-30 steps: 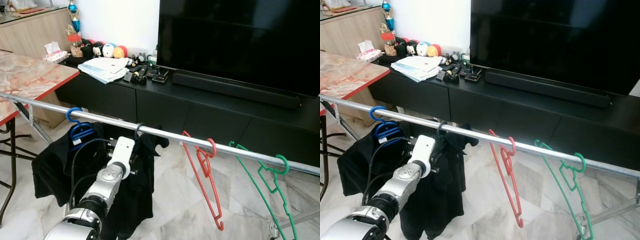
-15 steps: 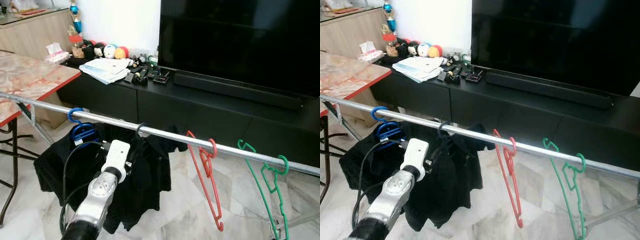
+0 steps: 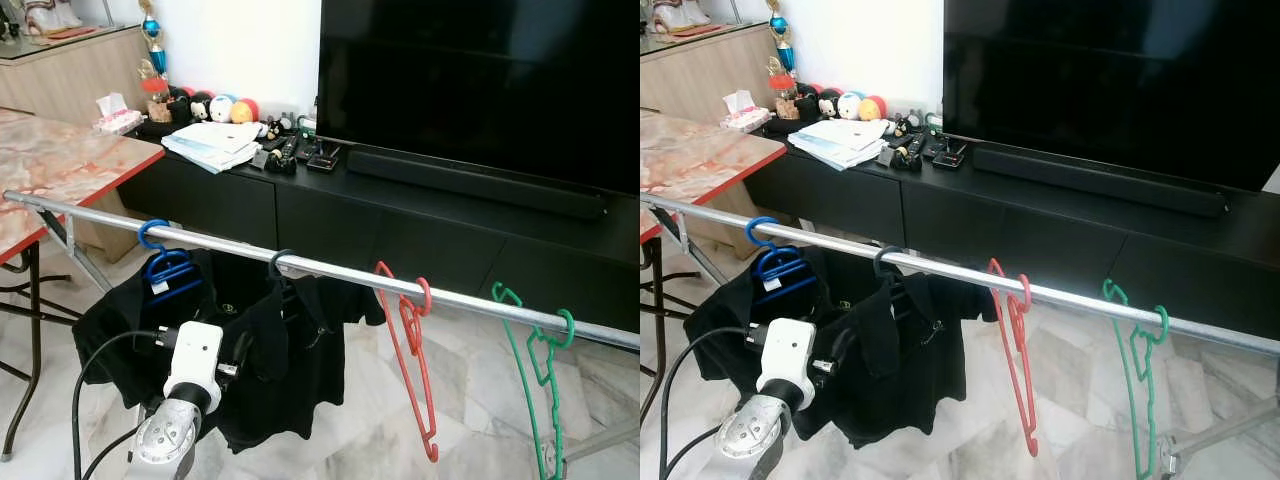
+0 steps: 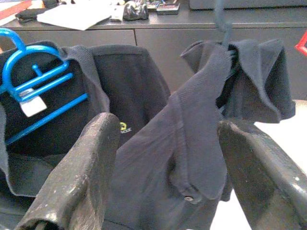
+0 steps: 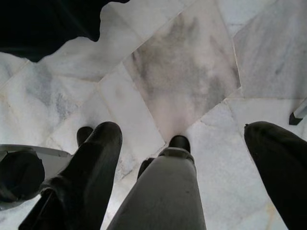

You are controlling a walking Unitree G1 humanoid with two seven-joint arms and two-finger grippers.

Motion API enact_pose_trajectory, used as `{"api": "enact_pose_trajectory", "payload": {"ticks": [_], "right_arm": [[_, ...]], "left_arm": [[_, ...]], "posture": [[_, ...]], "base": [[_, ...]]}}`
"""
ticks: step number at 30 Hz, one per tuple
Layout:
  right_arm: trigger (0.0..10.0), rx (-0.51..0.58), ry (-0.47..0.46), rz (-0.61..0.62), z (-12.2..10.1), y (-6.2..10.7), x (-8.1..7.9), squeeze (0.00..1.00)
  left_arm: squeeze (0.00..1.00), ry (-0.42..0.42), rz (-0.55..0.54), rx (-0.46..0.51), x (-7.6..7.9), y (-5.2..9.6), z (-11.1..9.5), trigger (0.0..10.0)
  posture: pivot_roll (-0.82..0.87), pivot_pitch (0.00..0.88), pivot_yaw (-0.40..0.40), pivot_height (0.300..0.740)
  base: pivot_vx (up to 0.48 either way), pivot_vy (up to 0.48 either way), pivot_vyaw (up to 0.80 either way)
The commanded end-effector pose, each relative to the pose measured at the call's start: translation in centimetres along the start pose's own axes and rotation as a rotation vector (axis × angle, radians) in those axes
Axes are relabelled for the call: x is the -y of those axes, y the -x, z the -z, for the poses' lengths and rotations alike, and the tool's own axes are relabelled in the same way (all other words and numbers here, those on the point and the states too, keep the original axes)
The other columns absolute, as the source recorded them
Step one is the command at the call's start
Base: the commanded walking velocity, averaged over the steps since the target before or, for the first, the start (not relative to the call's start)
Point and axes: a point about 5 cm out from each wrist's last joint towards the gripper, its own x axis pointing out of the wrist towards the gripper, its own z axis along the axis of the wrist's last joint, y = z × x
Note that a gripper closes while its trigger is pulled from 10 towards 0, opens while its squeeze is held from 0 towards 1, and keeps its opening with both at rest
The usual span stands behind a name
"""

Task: Hang hanger

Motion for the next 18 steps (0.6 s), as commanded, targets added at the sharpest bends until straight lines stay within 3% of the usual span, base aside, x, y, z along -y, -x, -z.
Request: {"api": "enact_pose_trajectory", "payload": {"ticks": [1,18], "right_arm": [[10.0,-0.019,0.000,-0.005,0.37,0.03,-0.12,0.00],[10.0,-0.029,-0.002,-0.013,0.56,0.06,-0.13,0.00]], "left_arm": [[0.00,0.006,0.000,0.004,0.14,0.00,-0.46,10.0],[0.00,-0.020,0.036,0.012,0.50,-0.23,-1.39,10.0]], "posture": [[0.03,0.000,0.014,0.740],[0.03,0.000,0.015,0.740]], "base": [[0.000,0.375,0.00],[0.000,0.474,0.00]]}}
